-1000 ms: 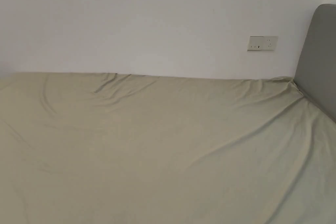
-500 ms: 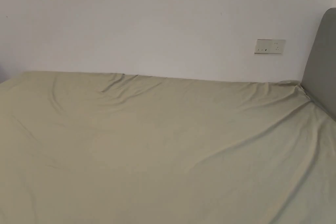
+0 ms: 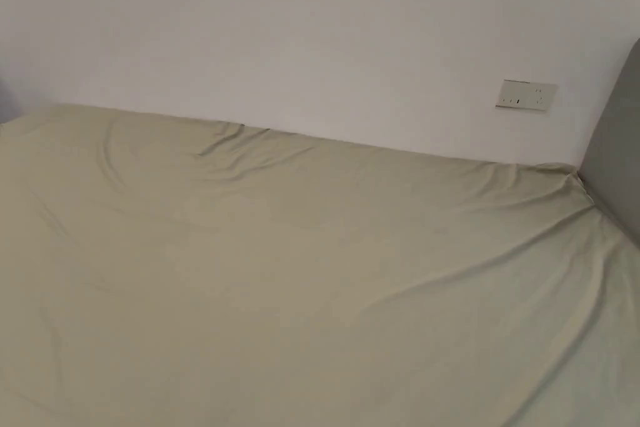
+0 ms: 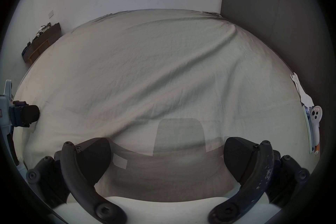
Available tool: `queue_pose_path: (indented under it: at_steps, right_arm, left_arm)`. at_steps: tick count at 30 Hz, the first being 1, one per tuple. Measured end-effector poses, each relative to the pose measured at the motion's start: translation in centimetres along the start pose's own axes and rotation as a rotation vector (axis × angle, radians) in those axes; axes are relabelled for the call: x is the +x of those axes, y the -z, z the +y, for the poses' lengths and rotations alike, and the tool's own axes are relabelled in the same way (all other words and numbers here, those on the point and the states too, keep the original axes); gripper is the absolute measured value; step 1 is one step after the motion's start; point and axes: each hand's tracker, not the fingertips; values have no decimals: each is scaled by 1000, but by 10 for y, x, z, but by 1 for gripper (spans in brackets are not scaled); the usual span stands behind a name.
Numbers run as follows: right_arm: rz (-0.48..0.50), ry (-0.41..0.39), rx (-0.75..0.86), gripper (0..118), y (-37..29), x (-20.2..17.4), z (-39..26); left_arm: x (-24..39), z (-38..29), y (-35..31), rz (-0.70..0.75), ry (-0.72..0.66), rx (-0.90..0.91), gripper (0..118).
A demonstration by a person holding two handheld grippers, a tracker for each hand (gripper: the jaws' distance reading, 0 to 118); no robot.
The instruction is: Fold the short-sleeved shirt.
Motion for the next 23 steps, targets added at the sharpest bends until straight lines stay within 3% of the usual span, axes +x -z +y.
queue_pose_path:
  at_steps: [23]
  right_arm:
    - [-1,-1,1,118,0,0,0]
  left_arm:
    - [0,0,0,1,0,1,118]
